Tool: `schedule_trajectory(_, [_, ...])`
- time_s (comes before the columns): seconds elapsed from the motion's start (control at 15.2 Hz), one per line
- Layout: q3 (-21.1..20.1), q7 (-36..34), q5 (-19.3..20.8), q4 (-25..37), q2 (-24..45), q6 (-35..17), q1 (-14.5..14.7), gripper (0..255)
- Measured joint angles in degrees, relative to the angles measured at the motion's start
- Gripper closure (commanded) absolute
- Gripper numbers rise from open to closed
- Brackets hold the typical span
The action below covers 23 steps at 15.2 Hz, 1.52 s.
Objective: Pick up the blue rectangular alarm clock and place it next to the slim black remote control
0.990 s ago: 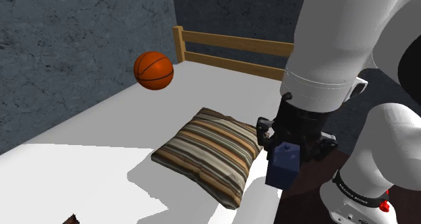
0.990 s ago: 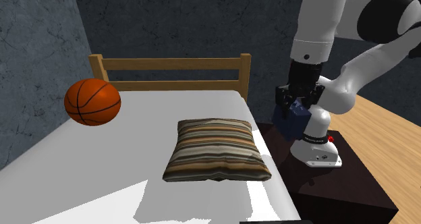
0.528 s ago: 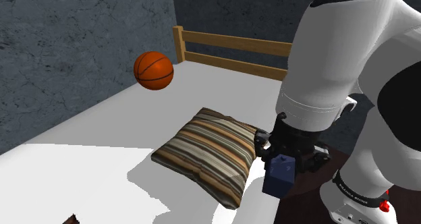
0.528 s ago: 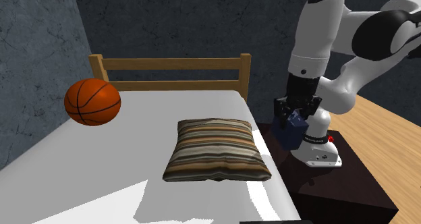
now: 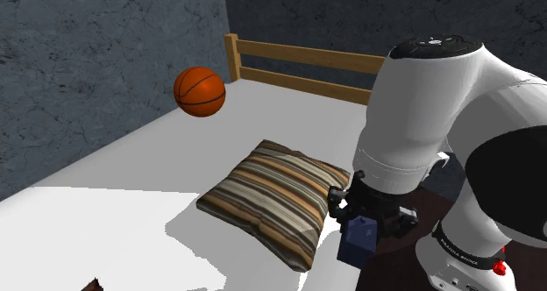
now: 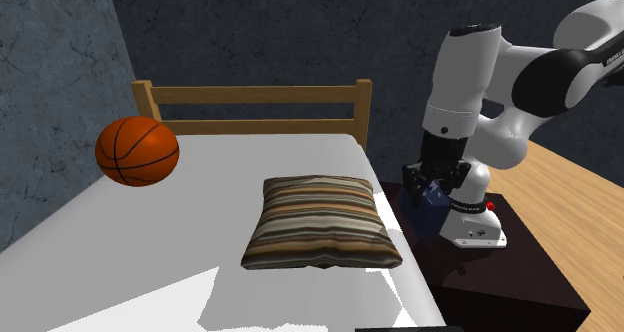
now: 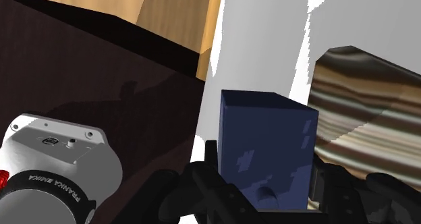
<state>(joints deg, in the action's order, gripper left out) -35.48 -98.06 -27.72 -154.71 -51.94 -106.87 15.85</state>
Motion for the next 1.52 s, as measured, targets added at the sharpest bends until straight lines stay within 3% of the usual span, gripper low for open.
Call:
schedule_trajectory(0.92, [-6.36,0.71,-5.29,-7.65,5.26,-12.83,0.68,255])
schedule_trajectory(1.39, [-6.79,0.67,-5.68,-8.07,5.57,-13.59,0.81,255])
schedule_trajectory(1.45, [-6.79,0.66,-5.68,-8.07,5.57,-13.6,0.81,0])
schedule_trajectory(1.52, [-6.79,0.66,-5.69,-8.07,5.57,-13.6,0.81,0])
